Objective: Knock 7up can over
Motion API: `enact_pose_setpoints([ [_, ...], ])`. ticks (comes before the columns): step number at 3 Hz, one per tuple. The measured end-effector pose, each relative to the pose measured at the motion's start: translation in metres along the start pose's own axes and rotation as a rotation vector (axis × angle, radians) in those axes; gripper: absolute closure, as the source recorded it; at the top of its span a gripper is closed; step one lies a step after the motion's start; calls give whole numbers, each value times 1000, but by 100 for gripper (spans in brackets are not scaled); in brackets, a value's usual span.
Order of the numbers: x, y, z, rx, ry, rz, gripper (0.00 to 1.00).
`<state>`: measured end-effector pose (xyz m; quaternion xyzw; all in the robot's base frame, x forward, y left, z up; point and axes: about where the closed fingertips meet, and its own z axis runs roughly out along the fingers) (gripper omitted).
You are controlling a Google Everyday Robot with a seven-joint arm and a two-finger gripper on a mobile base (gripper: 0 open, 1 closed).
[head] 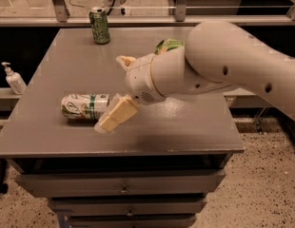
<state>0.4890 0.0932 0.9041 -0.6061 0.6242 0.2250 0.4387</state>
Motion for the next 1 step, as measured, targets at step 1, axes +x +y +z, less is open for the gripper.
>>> enact_pose_setpoints([
  [1,1,-1,-2,4,4,1,0],
])
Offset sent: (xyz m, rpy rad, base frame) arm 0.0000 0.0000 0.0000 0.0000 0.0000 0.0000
